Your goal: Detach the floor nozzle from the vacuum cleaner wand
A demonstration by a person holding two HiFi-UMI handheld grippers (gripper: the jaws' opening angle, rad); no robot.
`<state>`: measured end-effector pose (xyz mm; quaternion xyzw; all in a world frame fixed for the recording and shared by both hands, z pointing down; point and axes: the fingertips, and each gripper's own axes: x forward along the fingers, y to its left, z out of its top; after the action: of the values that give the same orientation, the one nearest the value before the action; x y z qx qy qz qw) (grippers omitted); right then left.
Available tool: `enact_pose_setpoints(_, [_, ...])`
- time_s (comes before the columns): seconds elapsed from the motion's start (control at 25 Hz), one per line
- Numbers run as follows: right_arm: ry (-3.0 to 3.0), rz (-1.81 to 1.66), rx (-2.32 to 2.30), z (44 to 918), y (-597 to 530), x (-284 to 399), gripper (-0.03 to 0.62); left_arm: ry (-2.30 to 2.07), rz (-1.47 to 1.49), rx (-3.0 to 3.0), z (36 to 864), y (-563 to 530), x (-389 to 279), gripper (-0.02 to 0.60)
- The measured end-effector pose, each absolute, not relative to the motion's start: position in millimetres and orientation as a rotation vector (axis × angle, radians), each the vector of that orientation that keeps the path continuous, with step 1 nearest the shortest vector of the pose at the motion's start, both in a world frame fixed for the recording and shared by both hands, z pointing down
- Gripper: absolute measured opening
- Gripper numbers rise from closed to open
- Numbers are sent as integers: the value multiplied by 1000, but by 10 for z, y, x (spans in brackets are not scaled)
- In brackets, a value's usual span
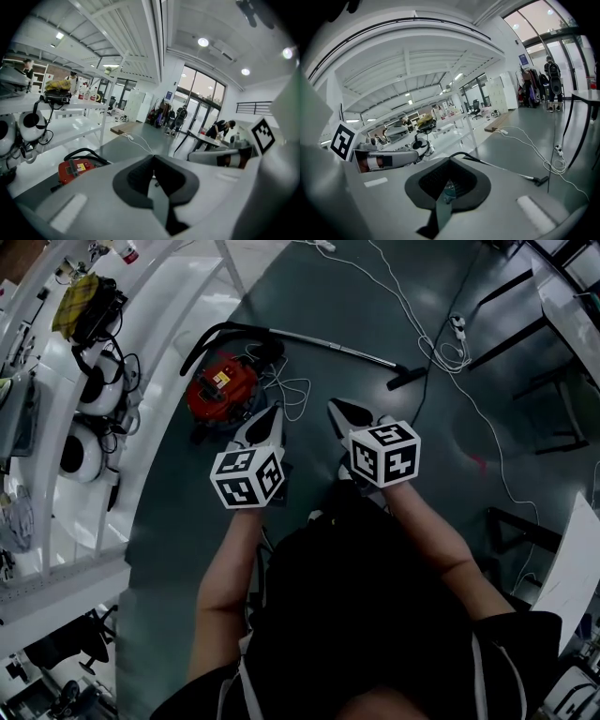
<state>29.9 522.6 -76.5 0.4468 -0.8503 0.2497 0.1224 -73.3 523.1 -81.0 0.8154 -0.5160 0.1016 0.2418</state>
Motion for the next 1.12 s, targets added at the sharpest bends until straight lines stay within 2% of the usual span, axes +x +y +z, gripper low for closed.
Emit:
enact_pose_setpoints(0.56, [-2499, 677, 1226, -717, 4051, 938, -5, -1454, 321, 2193, -751, 4139, -76, 9])
enact_pose_setpoints(1.12, [-2480, 626, 1193, -589, 3618, 1328, -3, -1461, 353, 2135, -582, 3777, 173, 9])
